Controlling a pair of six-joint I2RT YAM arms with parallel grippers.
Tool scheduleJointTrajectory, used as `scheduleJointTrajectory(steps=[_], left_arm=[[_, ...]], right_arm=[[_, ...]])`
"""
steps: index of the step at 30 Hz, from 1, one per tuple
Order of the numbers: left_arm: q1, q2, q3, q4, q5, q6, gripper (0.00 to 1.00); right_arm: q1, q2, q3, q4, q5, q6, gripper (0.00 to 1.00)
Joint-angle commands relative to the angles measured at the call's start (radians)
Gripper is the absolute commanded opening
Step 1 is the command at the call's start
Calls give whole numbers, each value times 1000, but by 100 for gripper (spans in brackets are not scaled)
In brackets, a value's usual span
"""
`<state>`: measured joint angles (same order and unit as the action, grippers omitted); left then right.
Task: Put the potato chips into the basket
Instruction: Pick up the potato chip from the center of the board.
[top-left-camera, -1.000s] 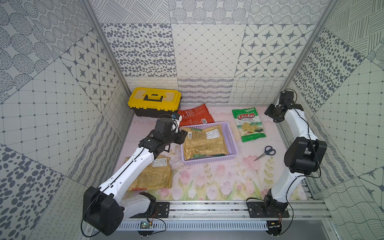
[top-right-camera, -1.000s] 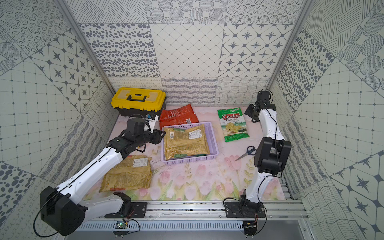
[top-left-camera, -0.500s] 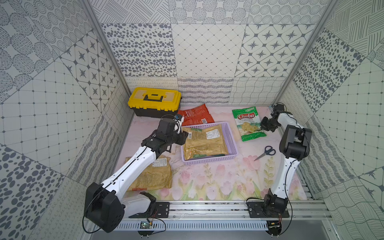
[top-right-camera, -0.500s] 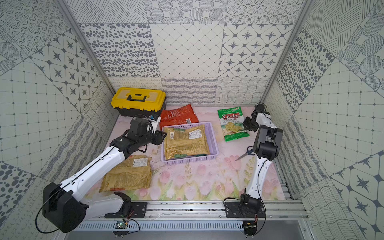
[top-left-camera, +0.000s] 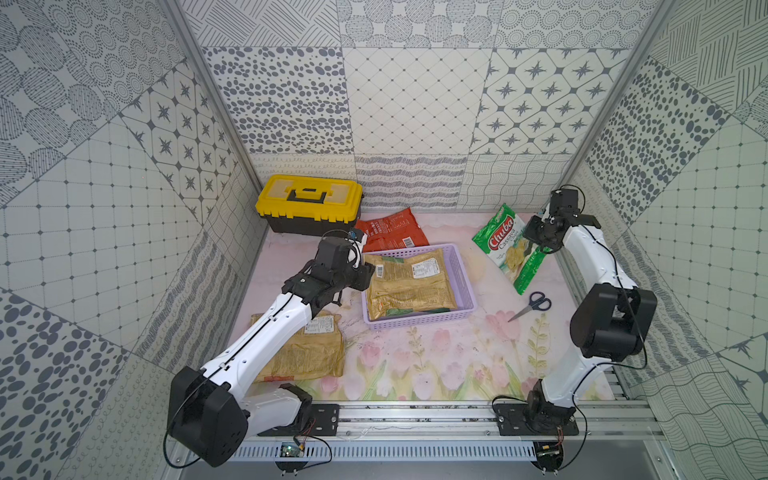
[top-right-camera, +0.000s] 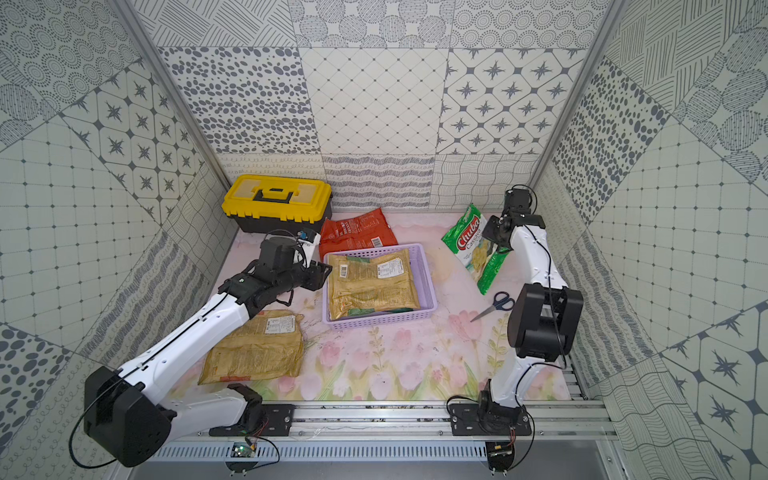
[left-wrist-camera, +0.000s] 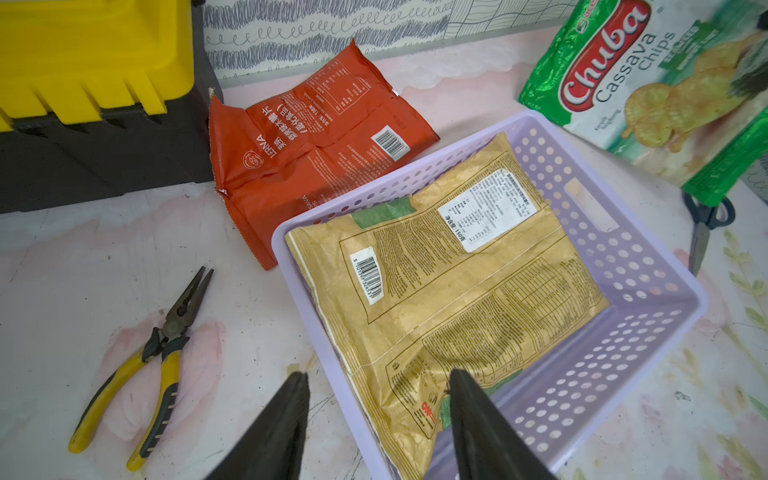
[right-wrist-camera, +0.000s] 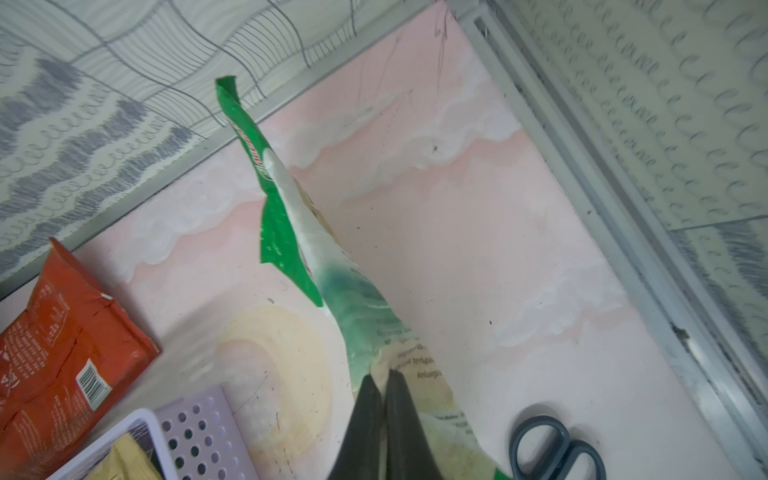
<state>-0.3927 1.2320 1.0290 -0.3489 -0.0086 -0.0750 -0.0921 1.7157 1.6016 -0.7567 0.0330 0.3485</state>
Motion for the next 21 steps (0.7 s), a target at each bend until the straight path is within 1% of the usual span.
scheduleJointTrajectory(steps=[1, 4, 6, 7, 9, 10, 15, 18, 21], left_arm=[[-5, -22, -2, 0, -34, 28, 58], [-6, -27, -5, 8, -36, 23, 58], [-8, -30, -5, 9, -36, 23, 58], [-7, -31, -6, 9, -40, 23, 58], [-7, -35, -7, 9, -52, 26, 58], [-8, -39, -7, 11, -61, 30, 58], [-6, -74, -31, 39, -141, 39, 58], [-7, -91, -48, 54, -199, 42, 58], [-6, -95, -47, 51, -248, 45, 58]], right_arm=[[90, -139, -22, 30, 205, -53, 0], [162, -242, -16, 29, 294, -88, 0], [232, -303, -7, 30, 346, -125, 0], [261, -319, -5, 30, 365, -143, 0], [345, -360, -1, 32, 362, -191, 0], [377, -372, -5, 38, 350, -209, 0], [514, -426, -70, 66, 211, -296, 0], [546, -440, -115, 88, 132, -318, 0], [554, -434, -132, 99, -11, -312, 0]])
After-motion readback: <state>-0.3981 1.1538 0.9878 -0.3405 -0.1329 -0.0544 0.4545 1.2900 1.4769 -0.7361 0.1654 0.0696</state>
